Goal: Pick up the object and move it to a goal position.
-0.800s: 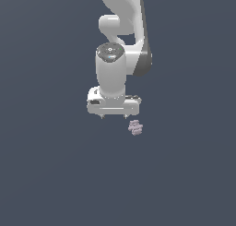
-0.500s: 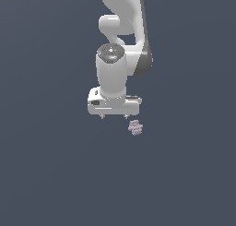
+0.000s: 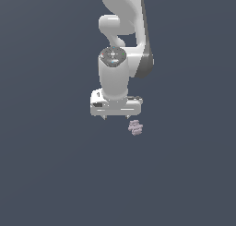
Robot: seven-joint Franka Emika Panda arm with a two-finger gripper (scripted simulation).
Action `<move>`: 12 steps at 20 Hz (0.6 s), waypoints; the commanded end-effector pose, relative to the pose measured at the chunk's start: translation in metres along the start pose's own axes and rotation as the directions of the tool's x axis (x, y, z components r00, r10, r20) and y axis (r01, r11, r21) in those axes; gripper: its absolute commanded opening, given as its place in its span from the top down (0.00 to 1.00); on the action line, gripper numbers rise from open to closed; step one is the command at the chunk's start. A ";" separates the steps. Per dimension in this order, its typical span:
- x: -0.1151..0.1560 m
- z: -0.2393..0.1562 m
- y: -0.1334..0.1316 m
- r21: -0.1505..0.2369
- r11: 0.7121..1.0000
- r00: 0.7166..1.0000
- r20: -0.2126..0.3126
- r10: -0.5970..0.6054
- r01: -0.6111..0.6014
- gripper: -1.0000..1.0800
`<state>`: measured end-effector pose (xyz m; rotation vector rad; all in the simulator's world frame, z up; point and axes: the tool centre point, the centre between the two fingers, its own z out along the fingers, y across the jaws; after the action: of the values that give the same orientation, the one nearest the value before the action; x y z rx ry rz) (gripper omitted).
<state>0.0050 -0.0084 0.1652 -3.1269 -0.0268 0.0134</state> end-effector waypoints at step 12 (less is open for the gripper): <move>-0.002 0.016 -0.020 -0.009 0.987 0.987 0.001 -0.158 0.158 0.04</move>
<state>0.0032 0.0072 0.1527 -3.1257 -0.2240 0.0122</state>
